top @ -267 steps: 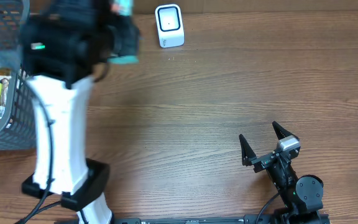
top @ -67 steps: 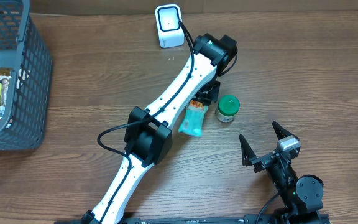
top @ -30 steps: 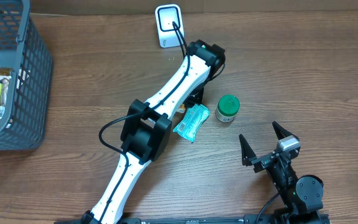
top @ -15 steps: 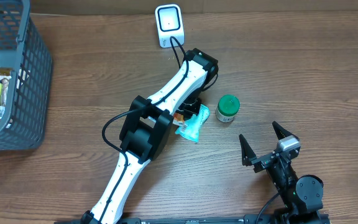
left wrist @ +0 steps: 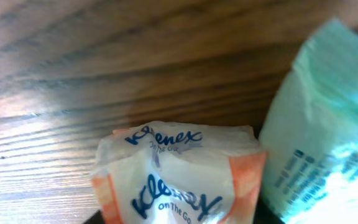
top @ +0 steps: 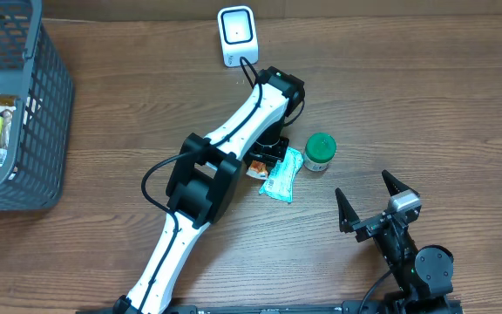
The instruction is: Scan the item barcode
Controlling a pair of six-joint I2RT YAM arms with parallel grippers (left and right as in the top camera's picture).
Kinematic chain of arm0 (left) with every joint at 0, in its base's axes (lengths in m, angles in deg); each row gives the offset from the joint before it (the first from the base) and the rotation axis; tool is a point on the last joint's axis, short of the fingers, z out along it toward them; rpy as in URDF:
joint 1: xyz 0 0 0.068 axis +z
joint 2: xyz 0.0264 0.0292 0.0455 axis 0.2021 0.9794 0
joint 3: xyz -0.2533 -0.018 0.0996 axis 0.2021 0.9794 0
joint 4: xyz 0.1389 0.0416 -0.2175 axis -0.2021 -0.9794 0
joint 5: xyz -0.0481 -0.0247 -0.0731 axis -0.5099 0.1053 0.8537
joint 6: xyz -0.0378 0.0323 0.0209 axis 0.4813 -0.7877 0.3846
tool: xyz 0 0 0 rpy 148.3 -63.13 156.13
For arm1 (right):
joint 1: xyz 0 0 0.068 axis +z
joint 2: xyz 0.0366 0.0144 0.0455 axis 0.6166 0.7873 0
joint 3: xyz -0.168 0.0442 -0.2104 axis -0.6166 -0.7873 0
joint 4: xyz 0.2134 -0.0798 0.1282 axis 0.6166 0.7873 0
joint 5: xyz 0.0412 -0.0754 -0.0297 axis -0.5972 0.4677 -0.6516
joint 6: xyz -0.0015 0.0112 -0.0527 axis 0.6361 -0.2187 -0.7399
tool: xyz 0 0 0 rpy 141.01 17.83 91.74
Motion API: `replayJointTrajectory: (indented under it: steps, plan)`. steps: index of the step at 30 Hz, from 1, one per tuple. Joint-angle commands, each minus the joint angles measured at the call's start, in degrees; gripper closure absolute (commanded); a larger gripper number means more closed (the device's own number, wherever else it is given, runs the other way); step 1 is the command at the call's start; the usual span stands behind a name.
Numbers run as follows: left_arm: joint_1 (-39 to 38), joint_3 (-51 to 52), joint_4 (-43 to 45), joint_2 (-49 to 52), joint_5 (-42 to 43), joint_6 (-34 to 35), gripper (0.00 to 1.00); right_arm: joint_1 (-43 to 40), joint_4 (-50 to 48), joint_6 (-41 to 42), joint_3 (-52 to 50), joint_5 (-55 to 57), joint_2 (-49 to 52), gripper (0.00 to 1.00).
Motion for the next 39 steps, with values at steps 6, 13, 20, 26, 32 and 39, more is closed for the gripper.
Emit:
replayJointTrajectory:
  steps: [6, 13, 20, 26, 32, 39]
  plan:
    - [4.48, -0.24, 0.33, -1.16, -2.16, -1.66, 0.62, -0.04, -0.20, 0.24, -0.59, 0.37, -0.39, 0.00]
    - [5.46, -0.22, 0.35, -1.14, -2.03, -6.75, 0.35, -0.04, -0.17, 0.24, -0.59, 0.37, -0.39, 0.00]
    - [6.03, -0.24, 0.39, -1.16, -1.25, -8.26, 0.36, -0.04, -0.17, 0.24, -0.59, 0.37, -0.39, 0.00]
    - [8.20, -0.48, 0.39, -2.58, 0.70, -9.81, 0.34, -0.04, -0.17, 0.24, -0.59, 0.37, -0.39, 0.00]
    - [11.32, -0.74, 2.34, -6.84, 11.43, -13.27, 0.30, -0.04, -0.17, 0.24, -0.59, 0.37, -0.39, 0.00]
    - [14.38, -0.59, 1.31, -8.50, 12.68, -13.49, 0.32, -0.04, -0.17, 0.24, -0.59, 0.37, -0.39, 0.00]
